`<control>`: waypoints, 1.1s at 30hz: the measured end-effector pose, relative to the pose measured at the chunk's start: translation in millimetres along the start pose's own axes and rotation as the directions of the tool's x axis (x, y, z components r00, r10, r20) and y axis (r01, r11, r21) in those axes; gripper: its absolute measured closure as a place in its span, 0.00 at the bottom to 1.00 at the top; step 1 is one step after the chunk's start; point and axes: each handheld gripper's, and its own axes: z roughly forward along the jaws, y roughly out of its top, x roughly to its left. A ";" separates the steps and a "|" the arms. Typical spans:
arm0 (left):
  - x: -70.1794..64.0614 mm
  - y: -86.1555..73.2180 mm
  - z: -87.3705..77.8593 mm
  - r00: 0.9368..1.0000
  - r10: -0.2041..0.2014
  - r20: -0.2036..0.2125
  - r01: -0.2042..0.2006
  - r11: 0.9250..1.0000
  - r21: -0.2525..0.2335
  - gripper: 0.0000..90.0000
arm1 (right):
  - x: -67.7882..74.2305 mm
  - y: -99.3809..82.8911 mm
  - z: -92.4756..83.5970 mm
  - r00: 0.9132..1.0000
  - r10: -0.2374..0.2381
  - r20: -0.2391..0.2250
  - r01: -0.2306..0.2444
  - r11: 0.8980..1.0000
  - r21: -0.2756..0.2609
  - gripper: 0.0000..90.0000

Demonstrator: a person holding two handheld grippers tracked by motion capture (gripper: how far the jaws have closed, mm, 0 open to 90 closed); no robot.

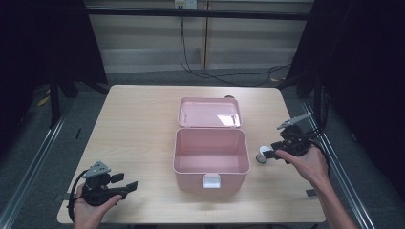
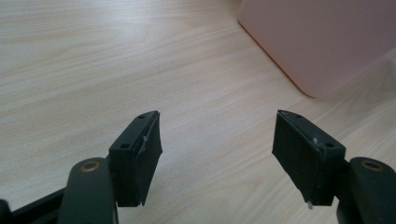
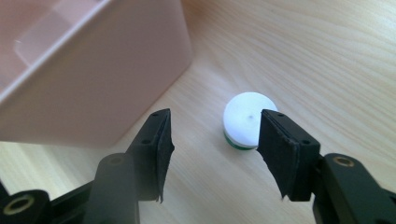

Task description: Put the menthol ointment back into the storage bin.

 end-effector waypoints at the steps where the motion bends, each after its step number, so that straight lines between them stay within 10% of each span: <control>1: 0.0 0.0 0.0 1.000 0.000 0.000 0.000 1.000 0.000 0.36 | 0.0 0.0 0.0 1.000 0.000 0.000 0.000 1.000 0.000 0.50; 18: -0.4 -0.4 0.3 1.000 -0.005 0.001 0.005 1.000 -0.001 0.36 | -16.7 29.4 31.5 0.999 -0.030 0.029 0.021 0.969 0.248 0.48; 33: 0.2 -0.9 0.8 1.000 -0.006 0.000 0.006 1.000 0.002 0.36 | -20.6 37.6 51.7 0.998 -0.052 0.027 0.040 0.938 0.343 0.51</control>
